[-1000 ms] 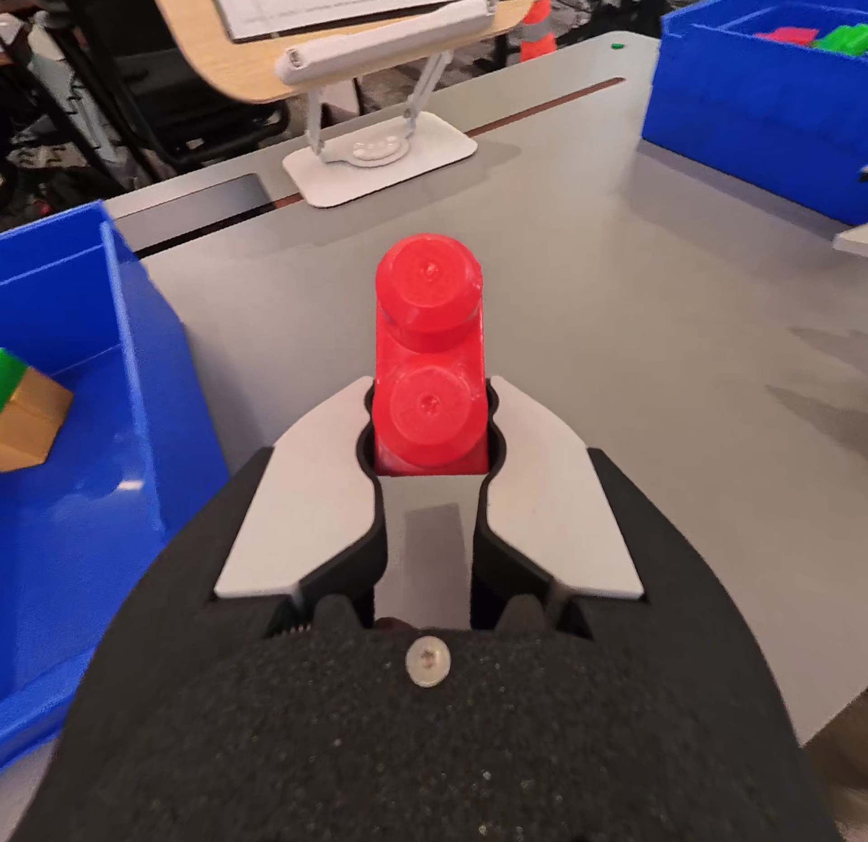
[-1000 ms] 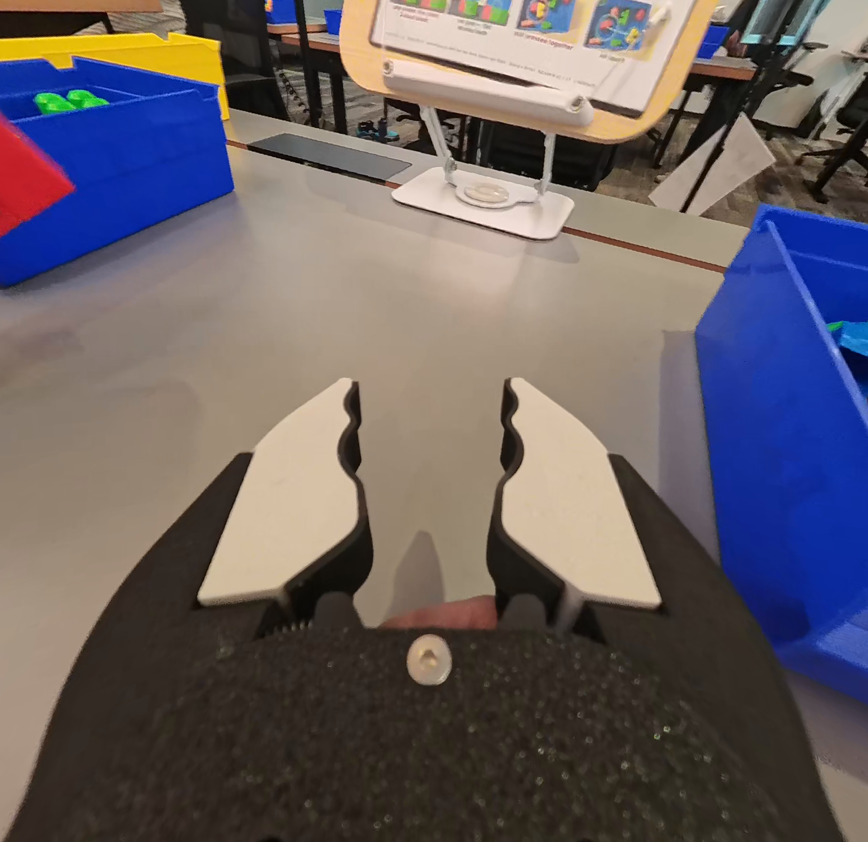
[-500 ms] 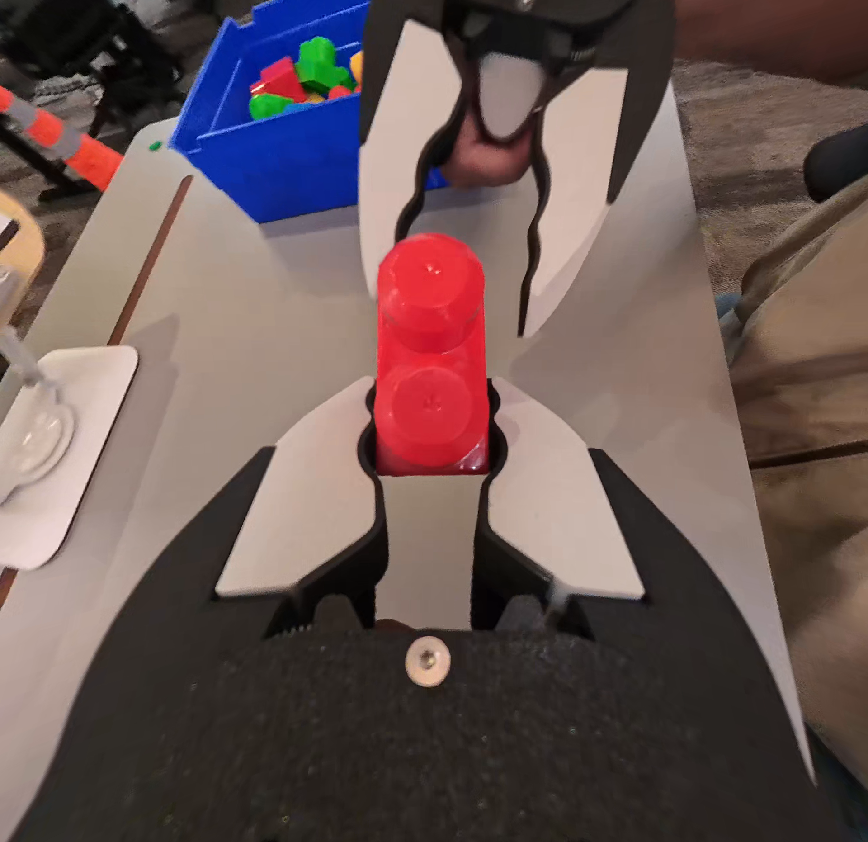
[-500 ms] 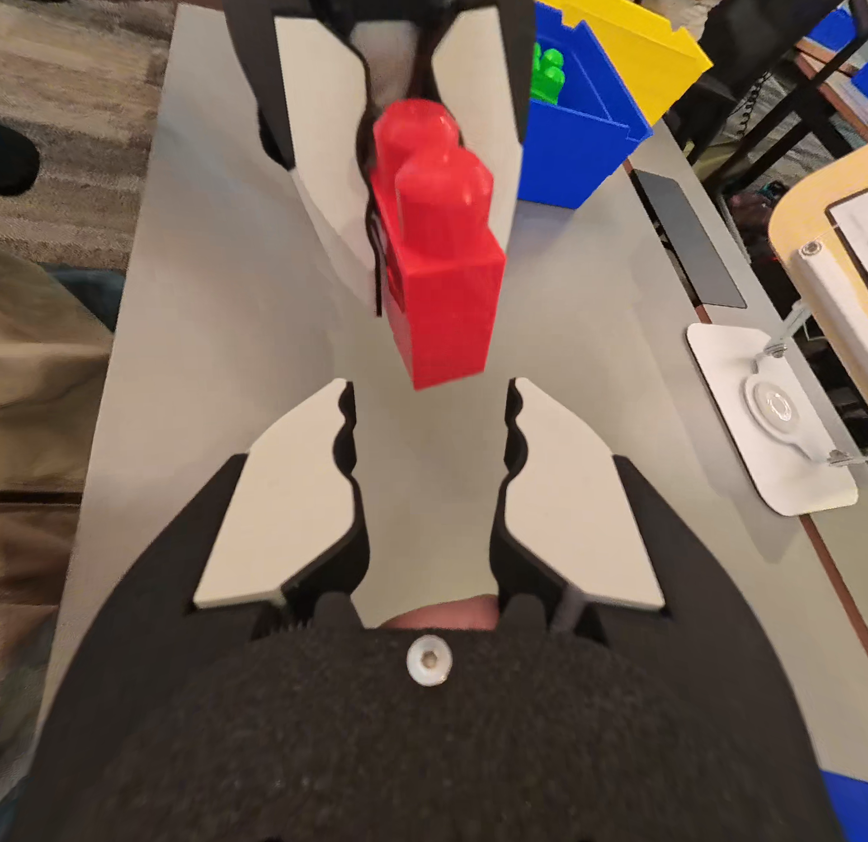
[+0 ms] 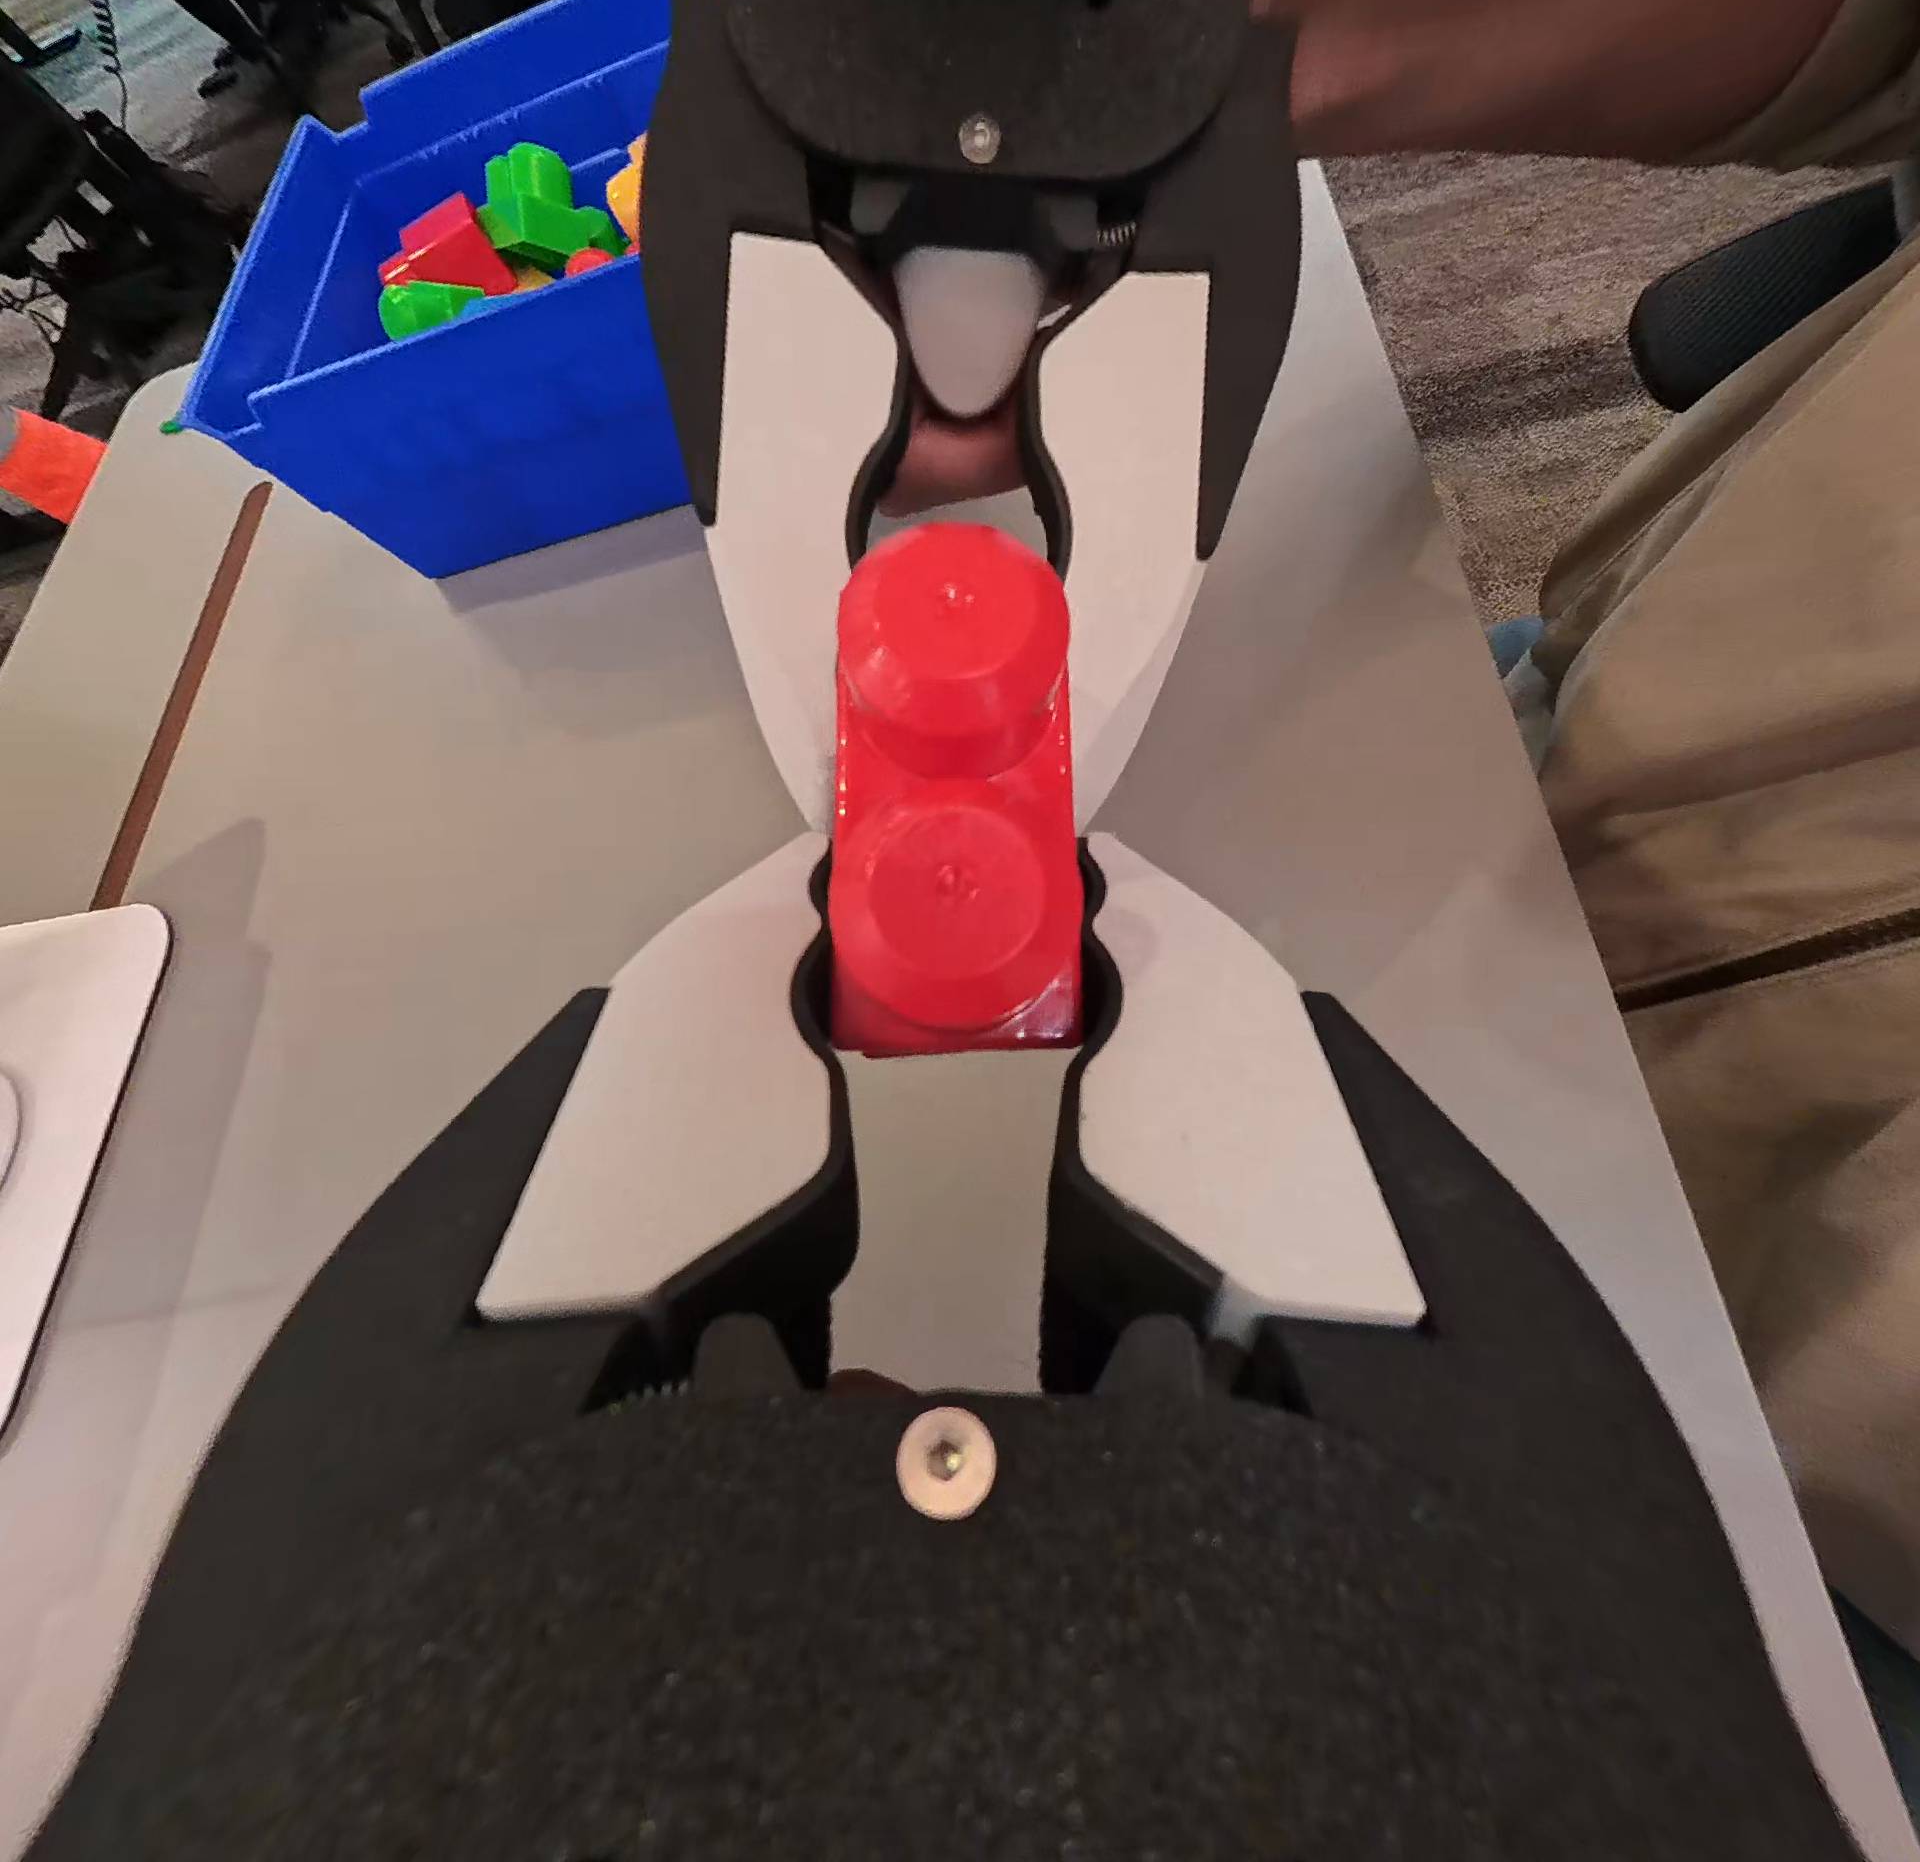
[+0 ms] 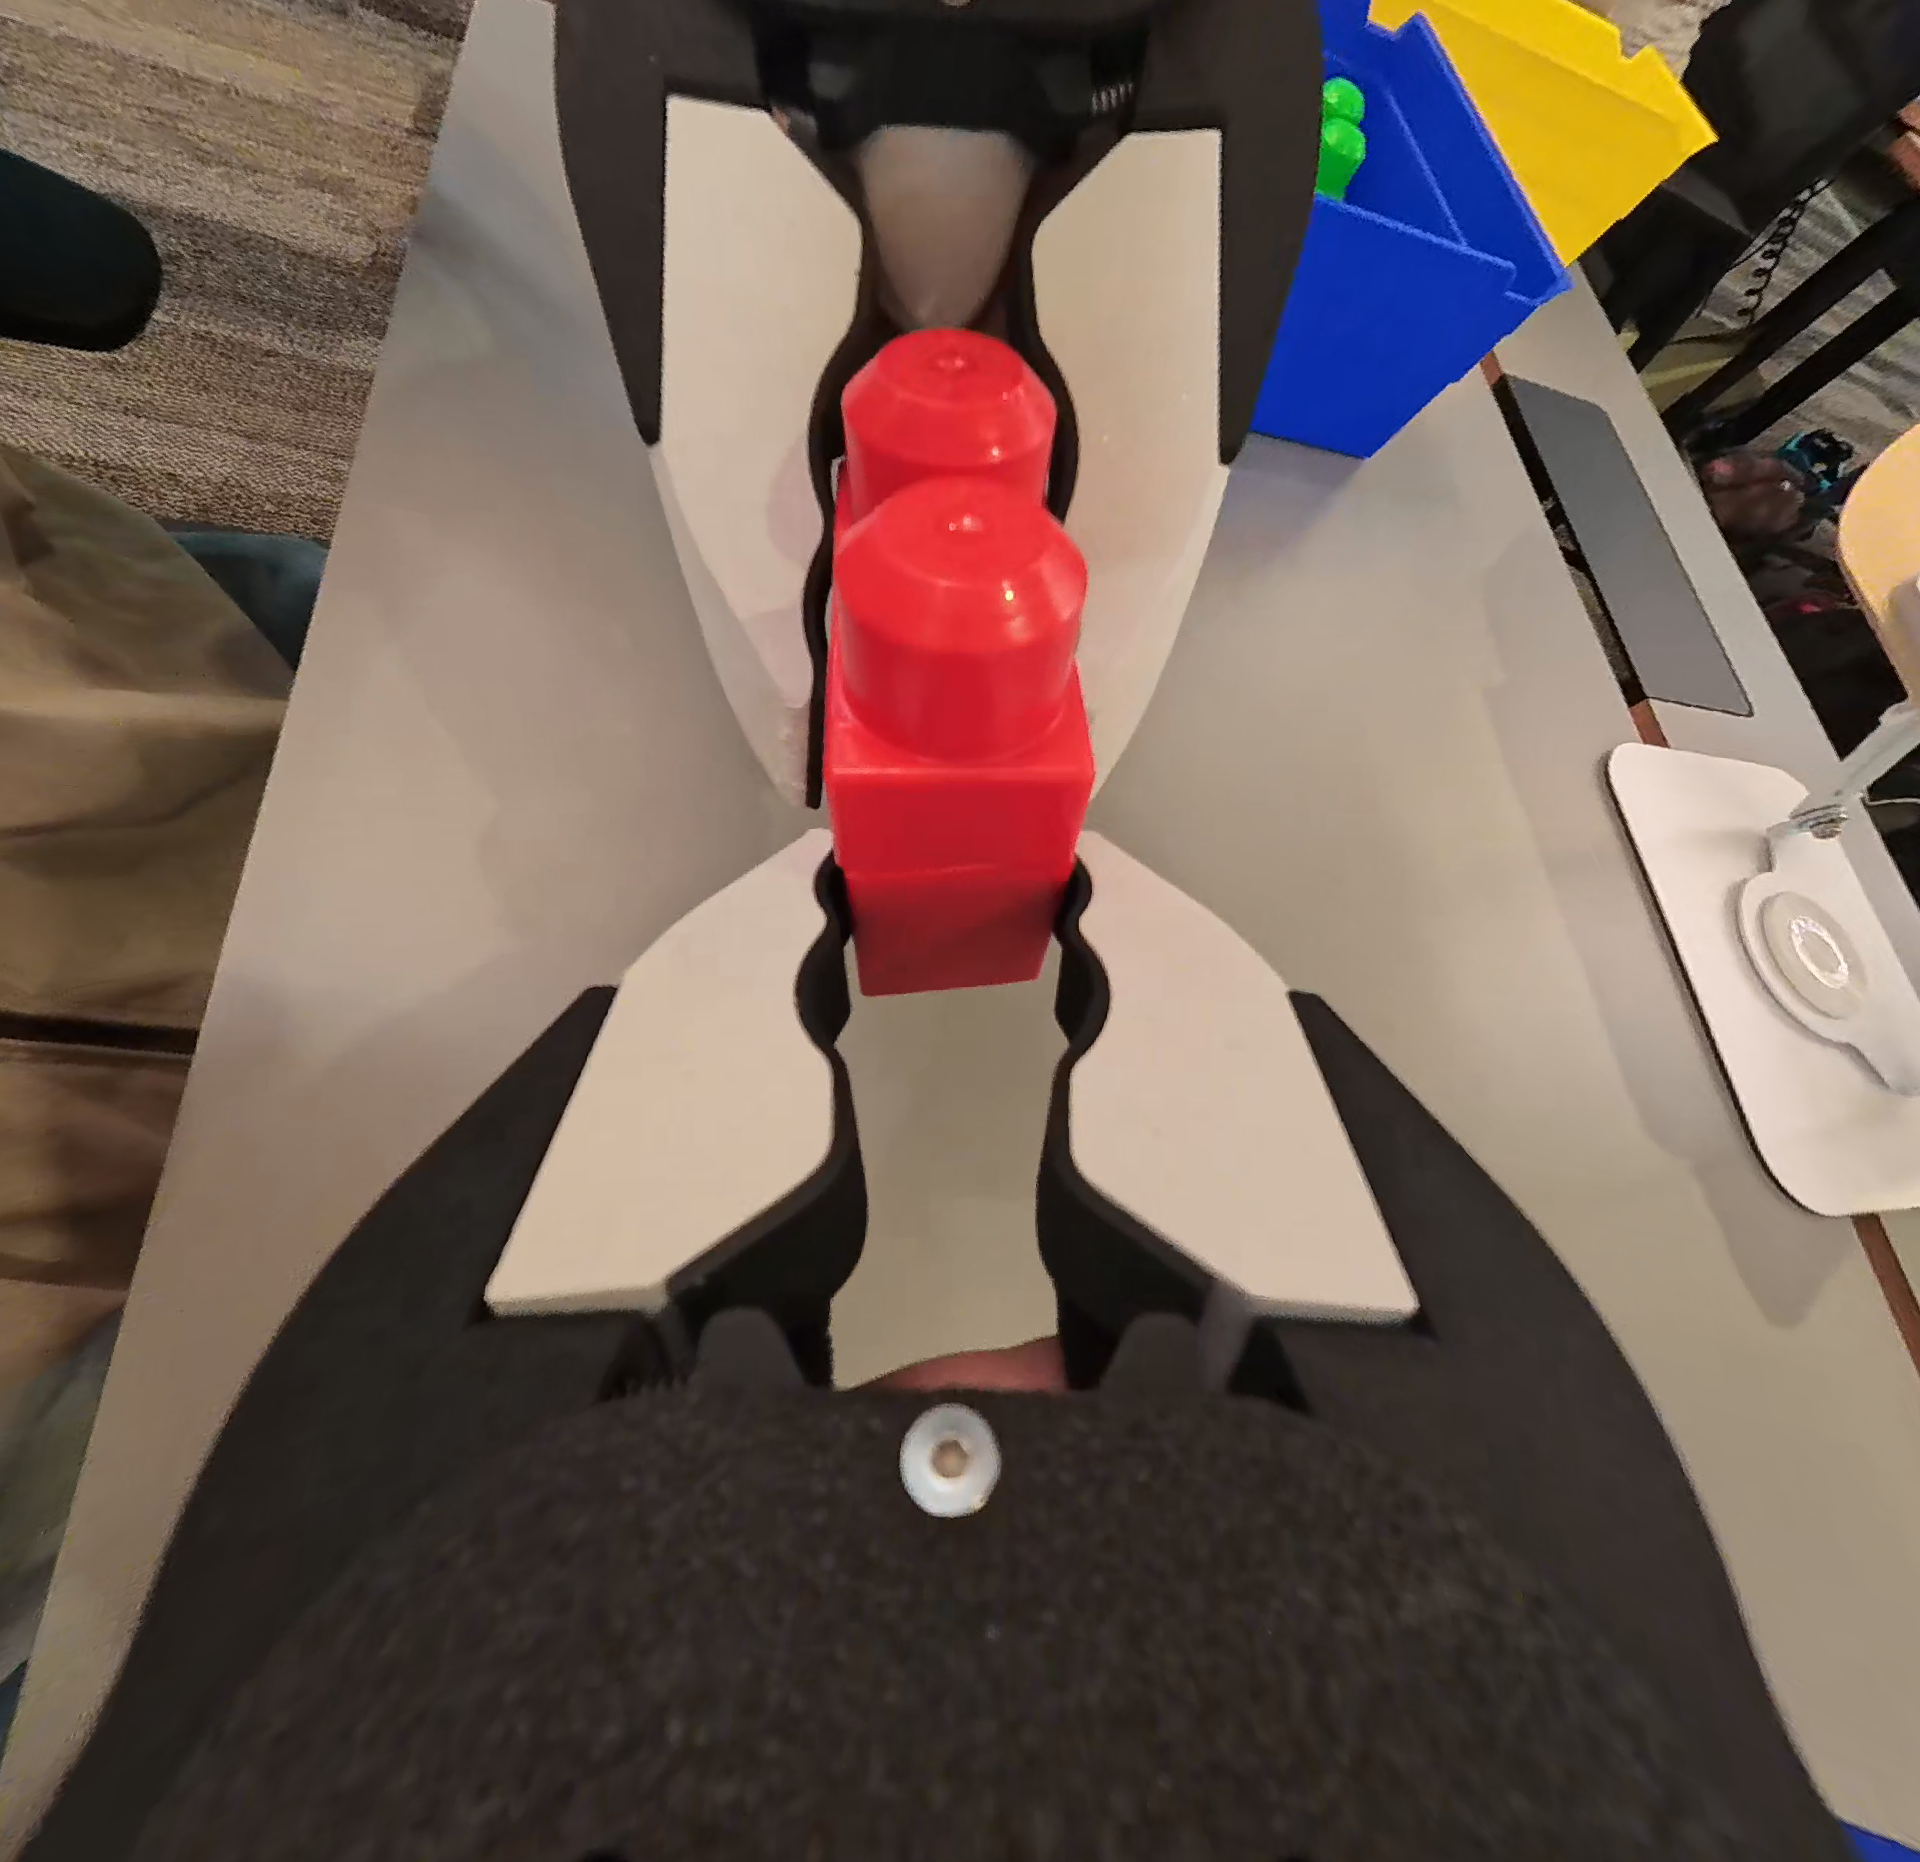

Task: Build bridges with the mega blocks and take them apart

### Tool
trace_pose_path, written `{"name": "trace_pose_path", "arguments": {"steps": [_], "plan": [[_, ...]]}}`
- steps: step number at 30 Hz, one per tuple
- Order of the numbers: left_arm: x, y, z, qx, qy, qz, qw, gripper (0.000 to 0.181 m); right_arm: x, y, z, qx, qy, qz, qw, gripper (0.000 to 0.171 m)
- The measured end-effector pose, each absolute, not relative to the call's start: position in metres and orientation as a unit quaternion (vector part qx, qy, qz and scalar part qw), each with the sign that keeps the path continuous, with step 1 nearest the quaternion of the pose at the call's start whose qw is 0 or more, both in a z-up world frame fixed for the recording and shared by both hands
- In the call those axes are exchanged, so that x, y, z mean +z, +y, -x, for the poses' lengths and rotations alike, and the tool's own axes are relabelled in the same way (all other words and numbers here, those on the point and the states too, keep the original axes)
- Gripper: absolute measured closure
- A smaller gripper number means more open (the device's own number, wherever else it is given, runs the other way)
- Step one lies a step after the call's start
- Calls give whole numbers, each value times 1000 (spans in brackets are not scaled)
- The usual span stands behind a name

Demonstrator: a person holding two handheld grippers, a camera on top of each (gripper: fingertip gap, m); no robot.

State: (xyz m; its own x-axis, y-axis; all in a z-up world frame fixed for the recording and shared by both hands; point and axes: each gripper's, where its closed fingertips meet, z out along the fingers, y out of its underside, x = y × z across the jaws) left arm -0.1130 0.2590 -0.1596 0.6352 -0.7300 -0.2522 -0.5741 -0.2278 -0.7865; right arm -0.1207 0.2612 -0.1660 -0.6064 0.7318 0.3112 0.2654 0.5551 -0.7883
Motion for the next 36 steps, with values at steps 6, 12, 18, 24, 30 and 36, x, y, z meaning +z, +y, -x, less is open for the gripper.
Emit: {"name": "trace_pose_path", "arguments": {"steps": [6, 12, 18, 24, 30, 36], "plan": [[-155, 256, 114, -77, 419, 776, 466, 140, -167, 260, 123, 343, -835, 289, 318, 134], [-155, 254, 113, -71, 419, 773, 471, 141, -172, 258, 124, 328, -848, 277, 312, 134], [-156, 252, 110, -75, 414, 771, 479, 141, -178, 255, 125, 326, -850, 278, 307, 134], [-152, 251, 106, -89, 407, 761, 497, 141, -179, 252, 125, 327, -853, 275, 301, 135], [-147, 251, 103, -93, 403, 751, 515, 141, -181, 251, 125, 340, -849, 275, 296, 135], [-146, 251, 100, -110, 393, 745, 527, 141, -184, 248, 124, 354, -846, 276, 288, 135]]}}
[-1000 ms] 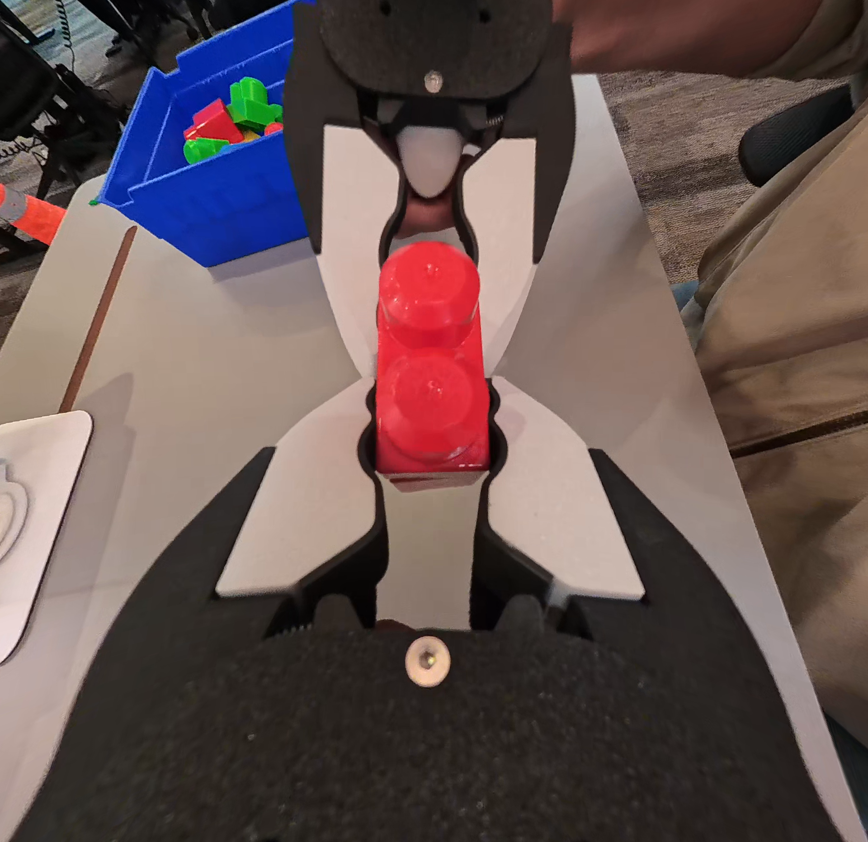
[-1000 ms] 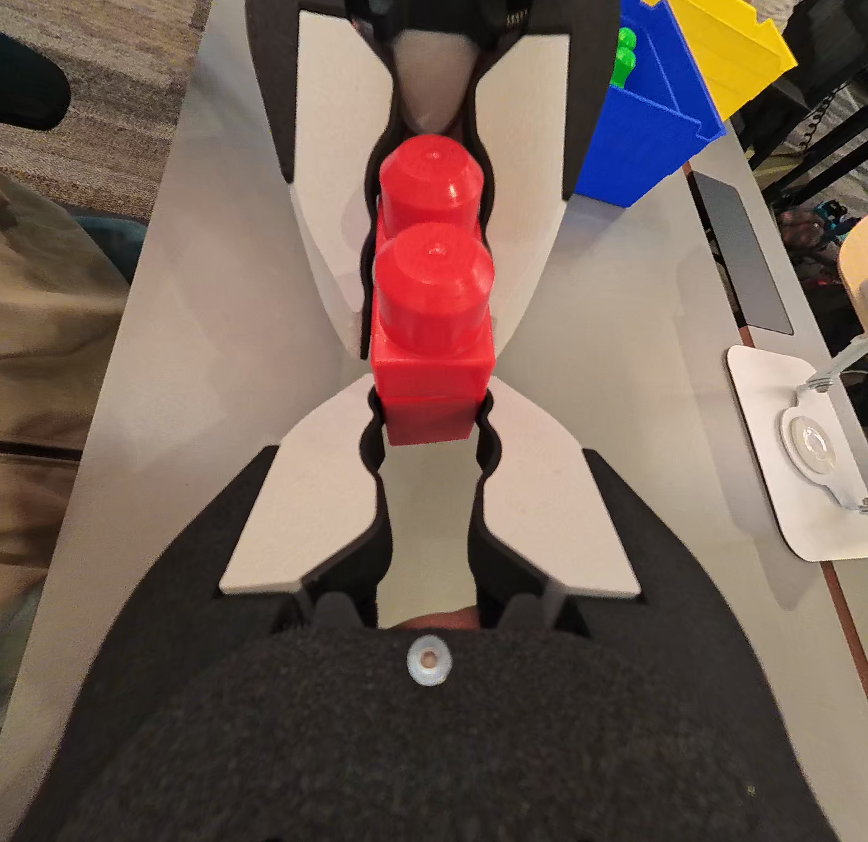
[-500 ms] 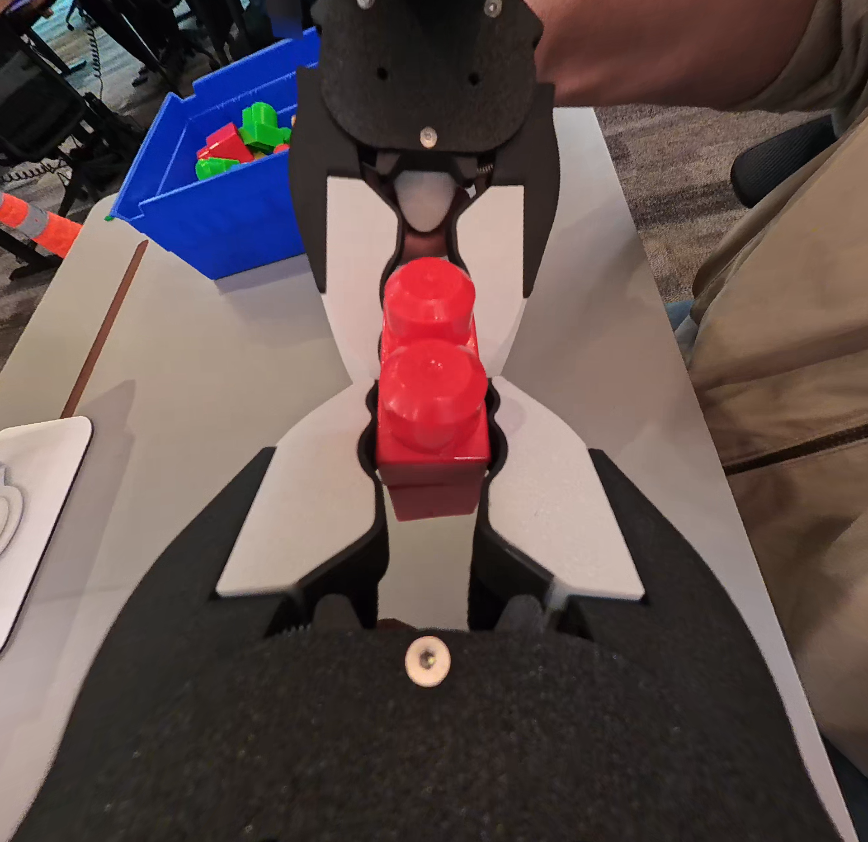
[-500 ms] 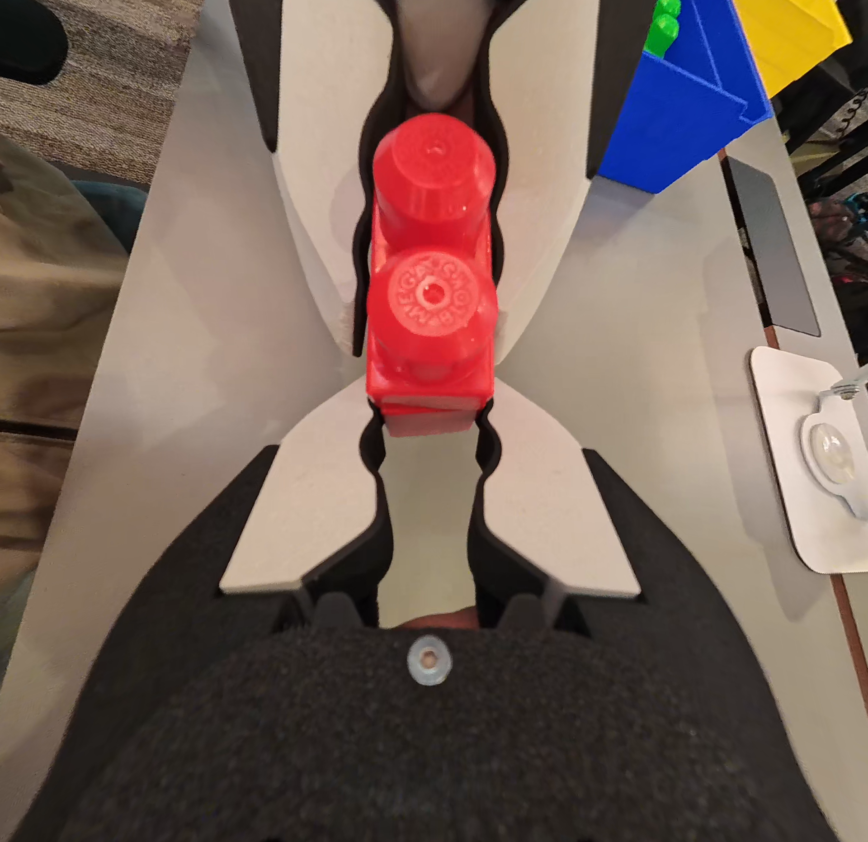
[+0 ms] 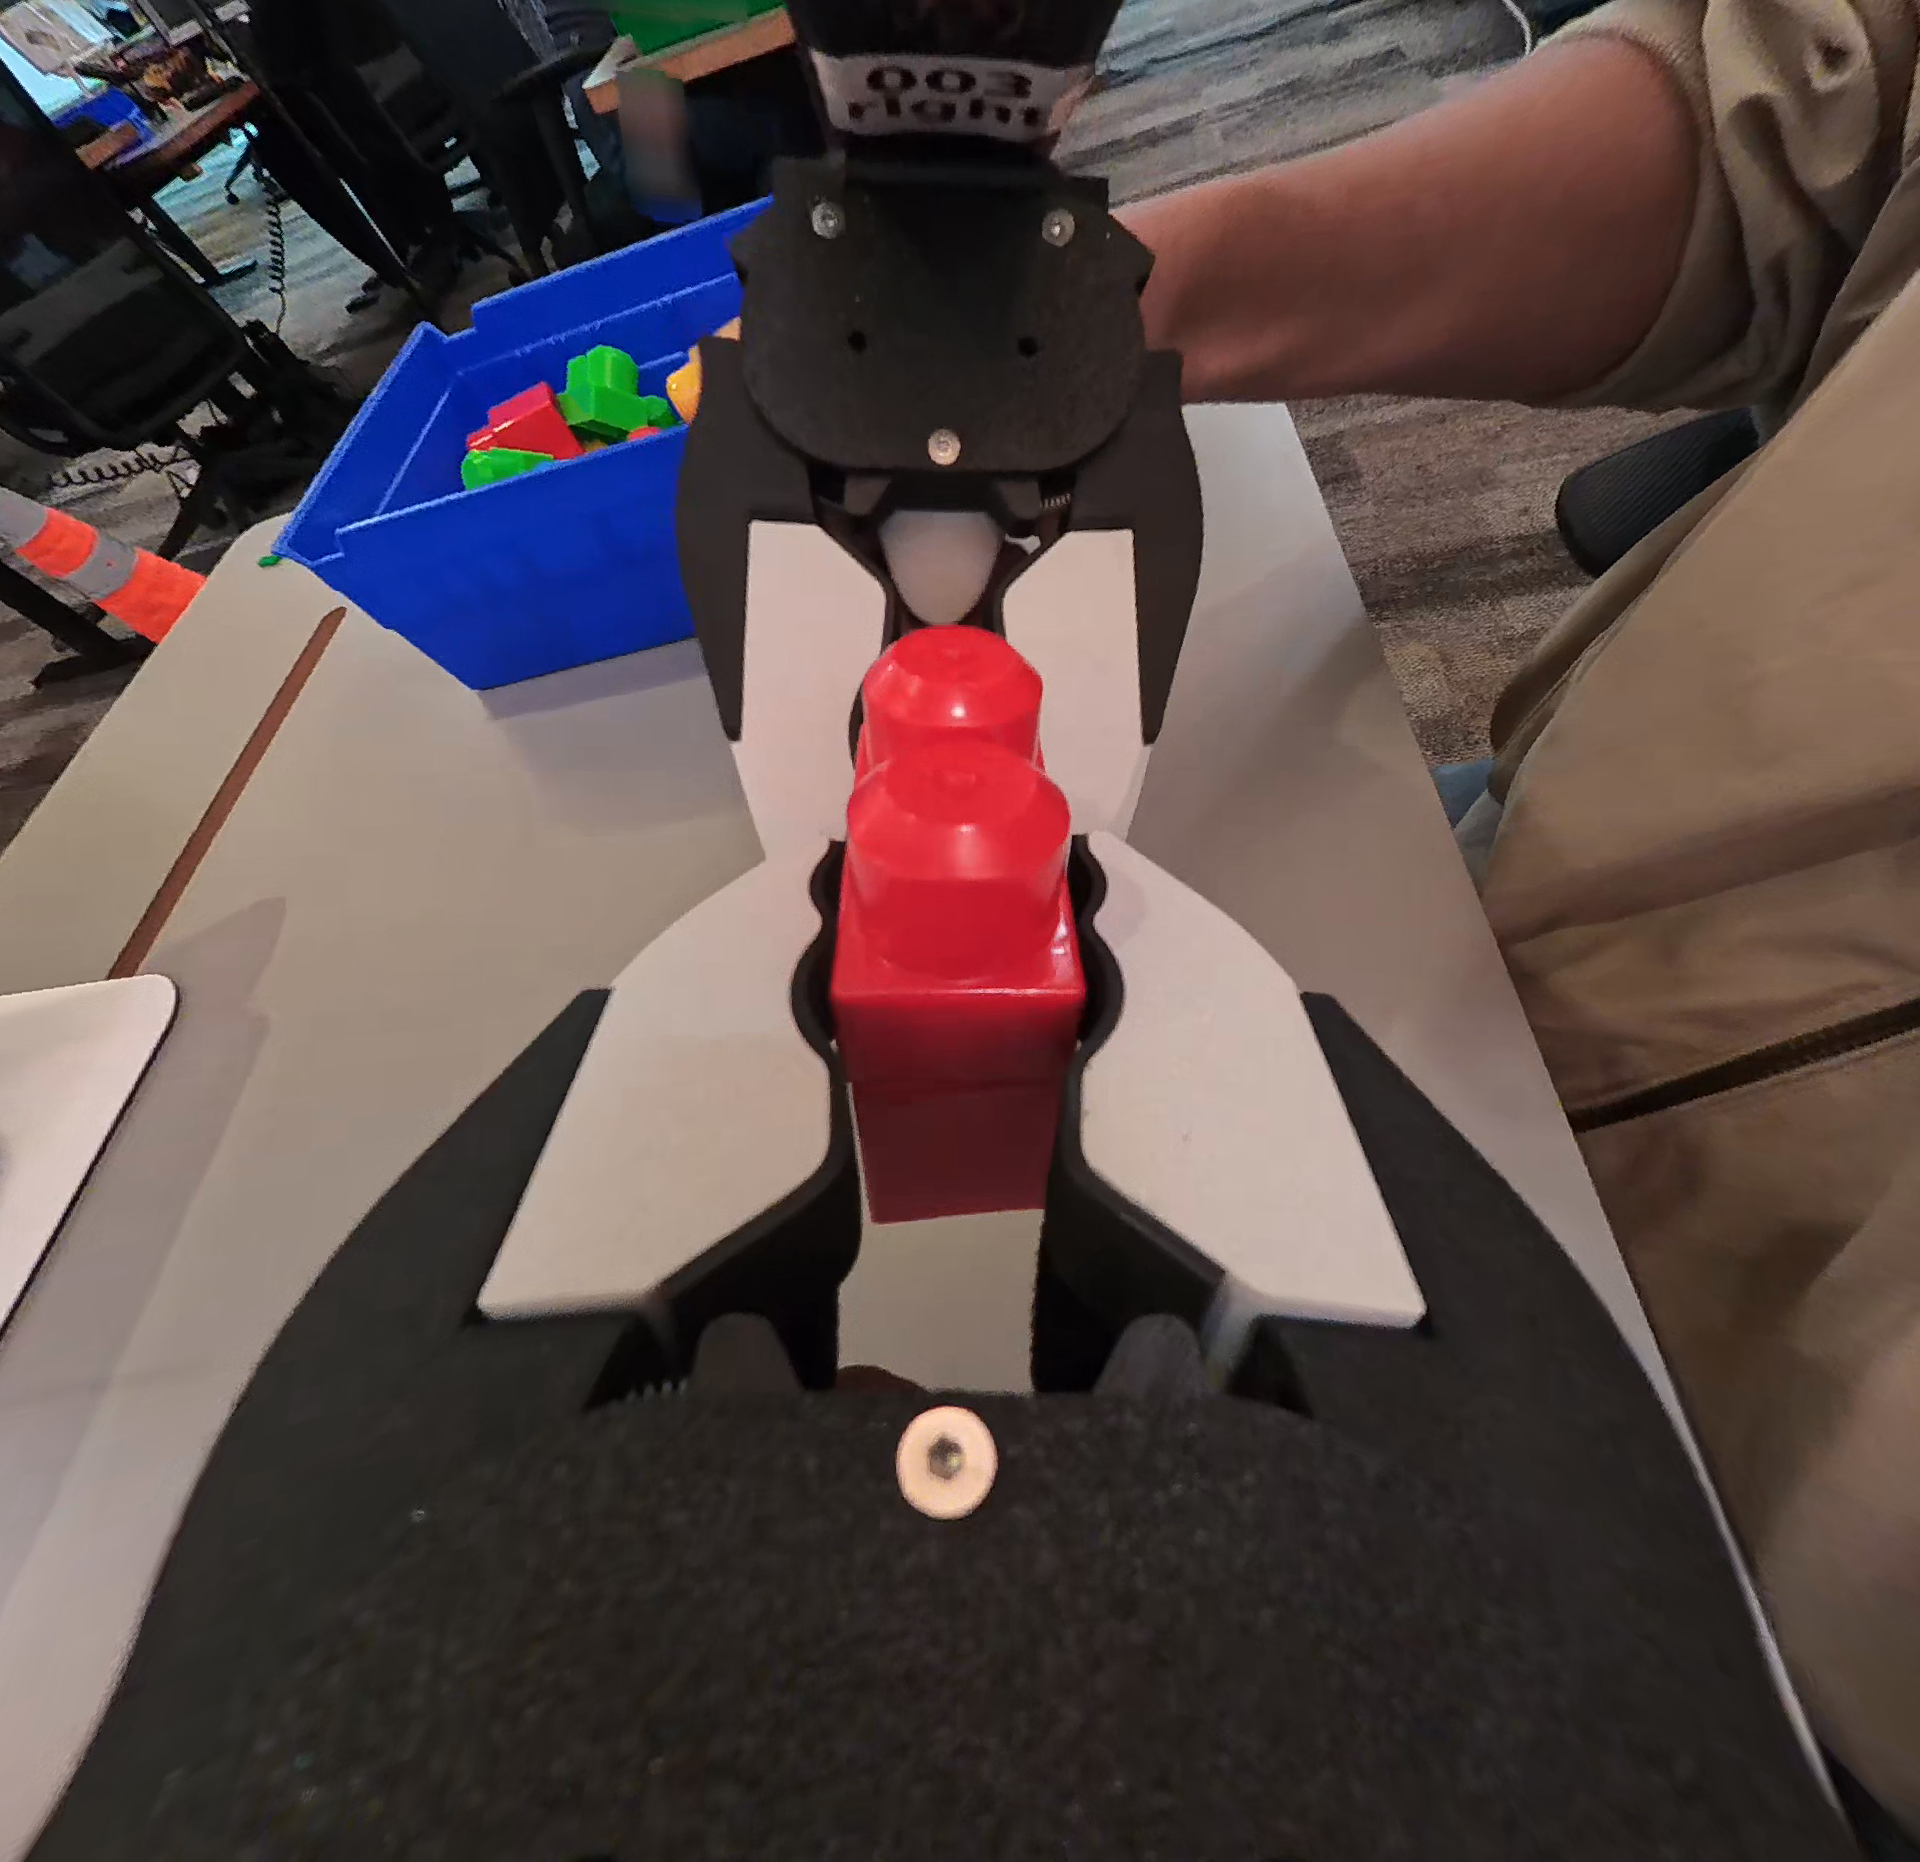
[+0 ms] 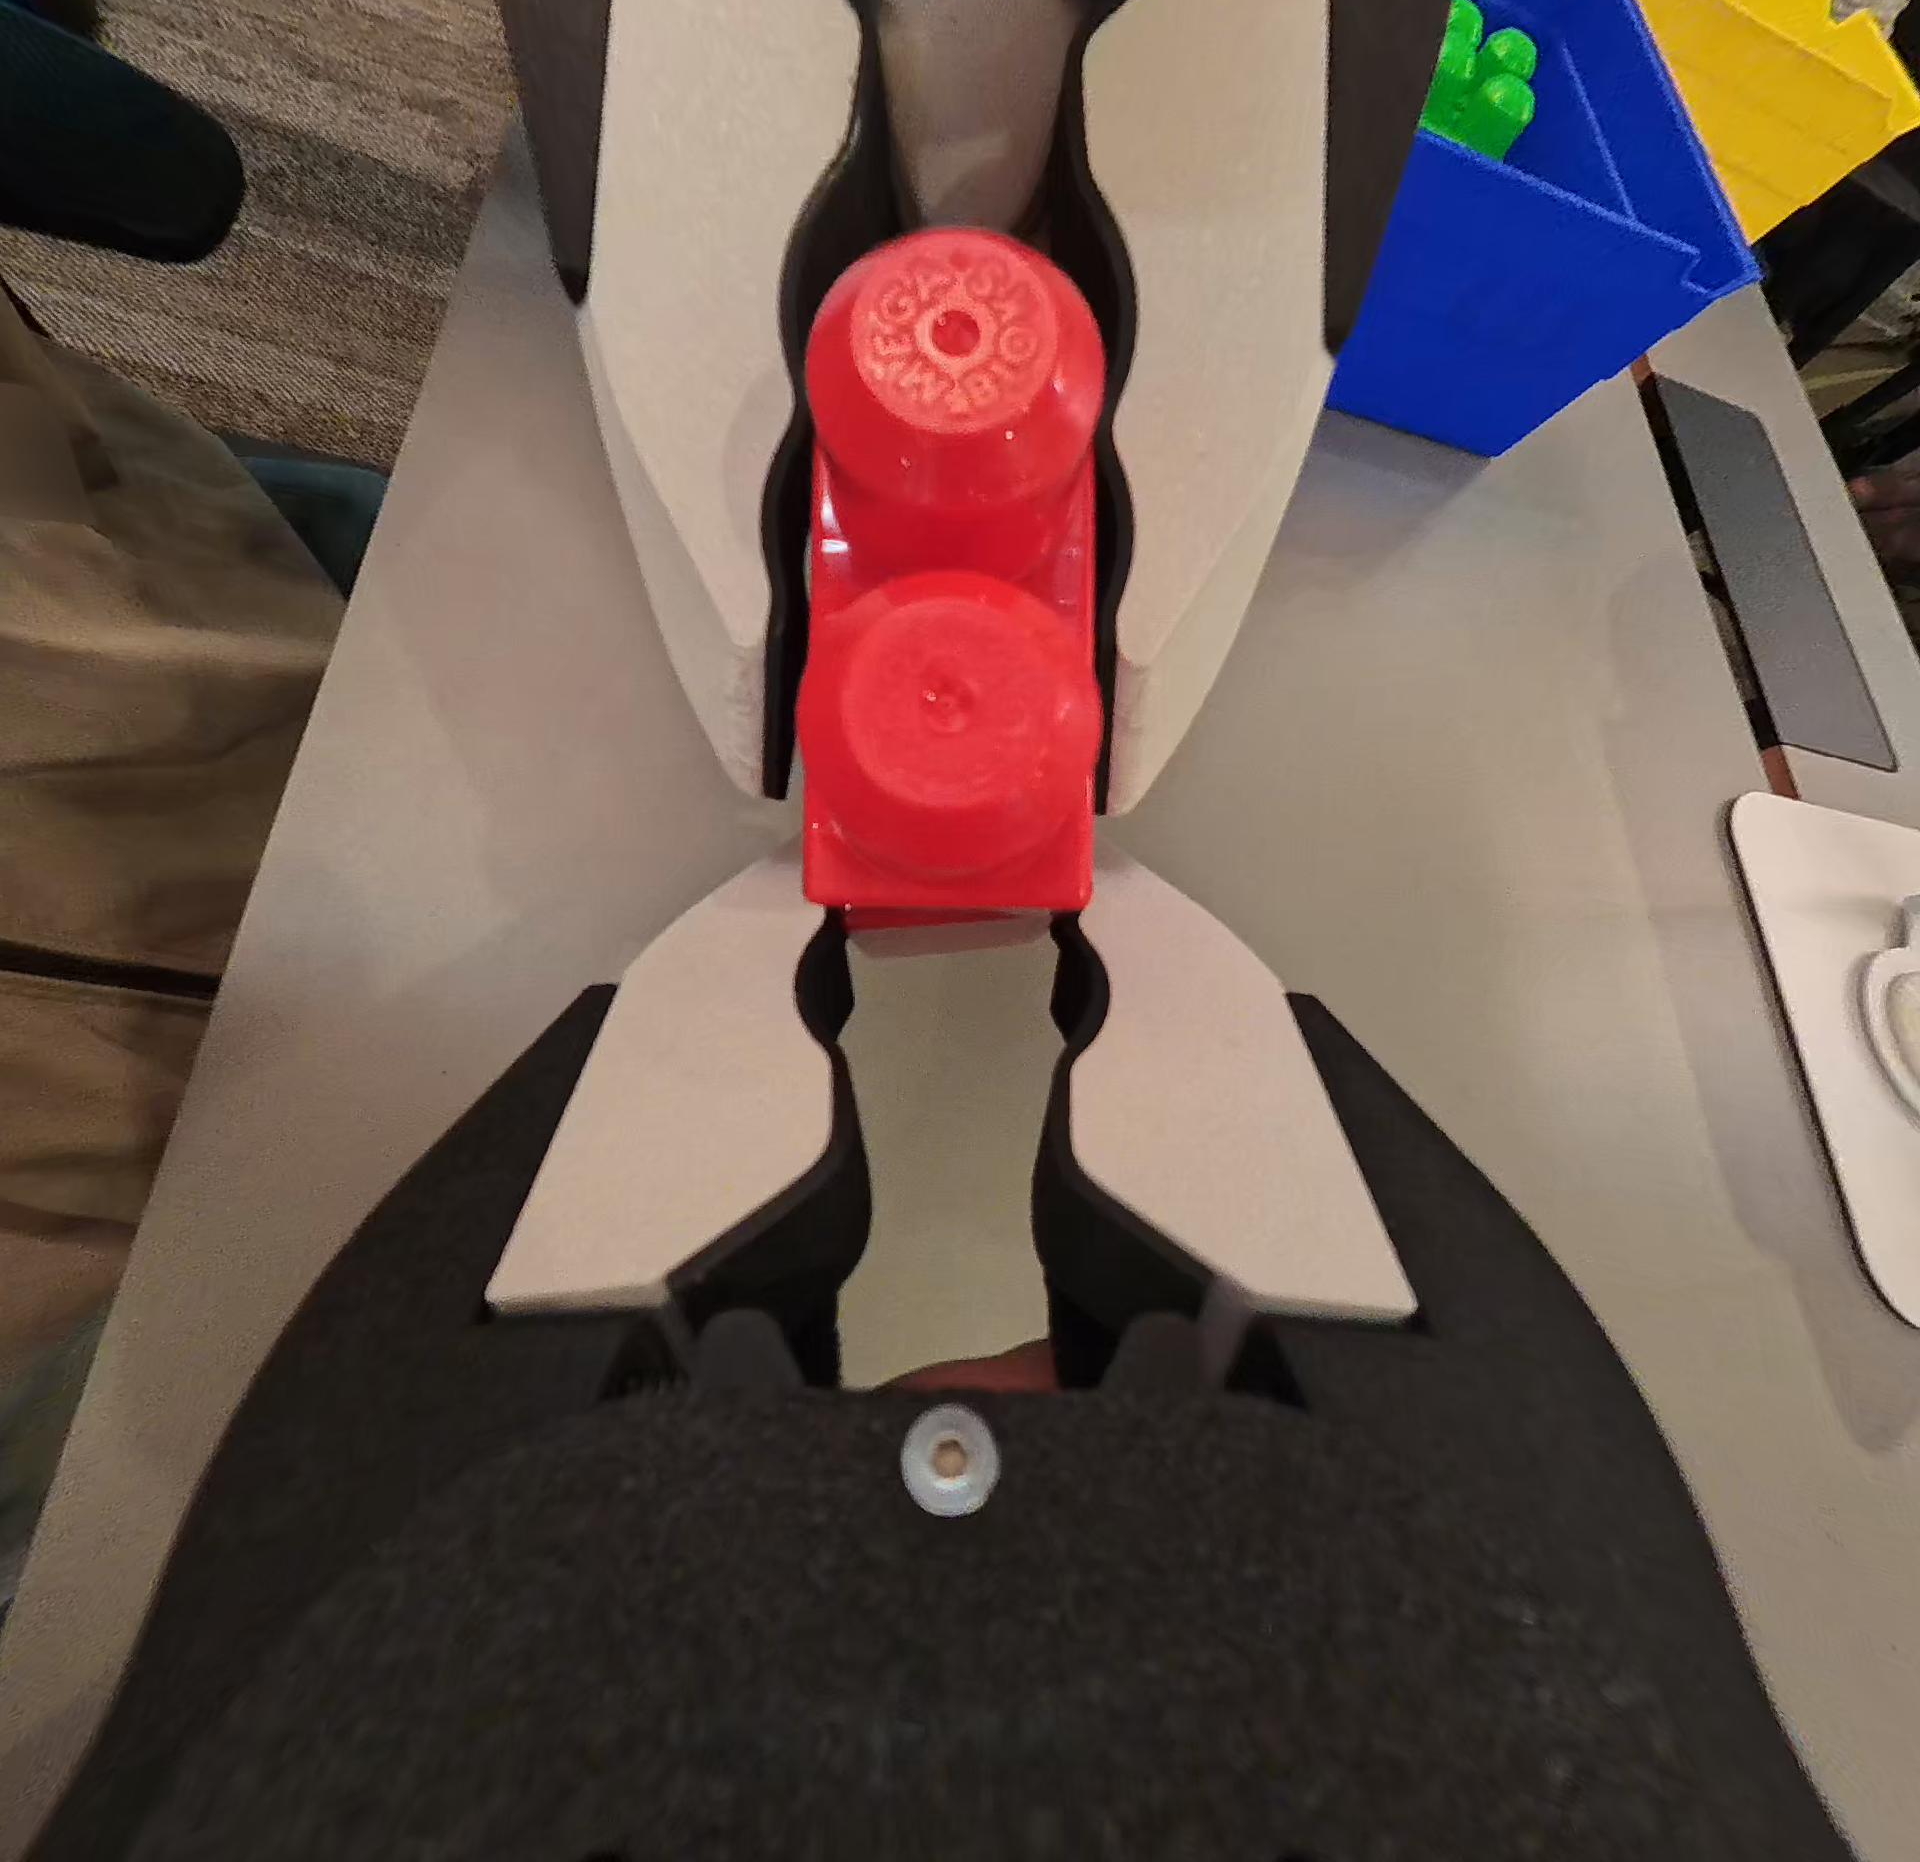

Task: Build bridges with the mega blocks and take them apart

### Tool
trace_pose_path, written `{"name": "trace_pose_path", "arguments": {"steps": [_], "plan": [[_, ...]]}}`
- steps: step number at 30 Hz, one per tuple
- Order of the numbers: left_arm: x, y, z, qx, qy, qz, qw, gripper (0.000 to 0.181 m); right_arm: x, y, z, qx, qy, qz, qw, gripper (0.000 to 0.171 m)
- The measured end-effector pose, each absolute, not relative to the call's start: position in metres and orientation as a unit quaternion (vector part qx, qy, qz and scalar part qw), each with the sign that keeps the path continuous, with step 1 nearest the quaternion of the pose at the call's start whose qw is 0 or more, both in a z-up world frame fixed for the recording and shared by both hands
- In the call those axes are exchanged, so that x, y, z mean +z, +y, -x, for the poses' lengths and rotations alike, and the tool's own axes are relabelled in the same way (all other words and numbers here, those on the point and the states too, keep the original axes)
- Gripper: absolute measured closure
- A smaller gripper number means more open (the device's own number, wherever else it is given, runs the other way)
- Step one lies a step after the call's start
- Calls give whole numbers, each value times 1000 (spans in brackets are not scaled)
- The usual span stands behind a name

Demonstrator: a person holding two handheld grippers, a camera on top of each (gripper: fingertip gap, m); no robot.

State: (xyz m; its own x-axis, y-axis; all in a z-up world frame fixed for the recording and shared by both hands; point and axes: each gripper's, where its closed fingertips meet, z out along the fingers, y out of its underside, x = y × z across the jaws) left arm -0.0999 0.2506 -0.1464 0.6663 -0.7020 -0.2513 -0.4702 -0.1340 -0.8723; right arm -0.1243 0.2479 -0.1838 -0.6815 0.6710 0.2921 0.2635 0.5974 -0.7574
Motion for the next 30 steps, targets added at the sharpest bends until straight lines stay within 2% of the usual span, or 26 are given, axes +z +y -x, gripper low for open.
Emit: {"name": "trace_pose_path", "arguments": {"steps": [2, 4, 6, 8, 12, 16, 21, 26, 30], "plan": [[-132, 247, 93, -147, 385, 721, 558, 141, -201, 259, 126, 309, -860, 290, 283, 135], [-107, 245, 91, -168, 370, 702, 585, 141, -213, 259, 126, 329, -854, 302, 267, 135], [-109, 254, 105, -93, 379, 720, 574, 140, -203, 263, 127, 360, -833, 314, 279, 135], [-104, 254, 110, -120, 358, 718, 585, 141, -198, 274, 129, 350, -829, 322, 295, 135], [-105, 256, 130, -88, 320, 735, 591, 140, -172, 299, 127, 330, -797, 353, 362, 135], [-112, 257, 176, 6, 187, 770, 610, 140, -138, 325, 115, 291, -726, 408, 471, 135], [-141, 240, 207, 119, 27, 797, 592, 140, -124, 348, 97, 215, -596, 506, 585, 134], [-155, 213, 234, 140, -152, 774, 599, 140, -139, 344, 81, 247, -489, 584, 600, 134], [-168, 200, 240, 160, -178, 771, 591, 140, -158, 336, 76, 263, -462, 606, 591, 134]]}}
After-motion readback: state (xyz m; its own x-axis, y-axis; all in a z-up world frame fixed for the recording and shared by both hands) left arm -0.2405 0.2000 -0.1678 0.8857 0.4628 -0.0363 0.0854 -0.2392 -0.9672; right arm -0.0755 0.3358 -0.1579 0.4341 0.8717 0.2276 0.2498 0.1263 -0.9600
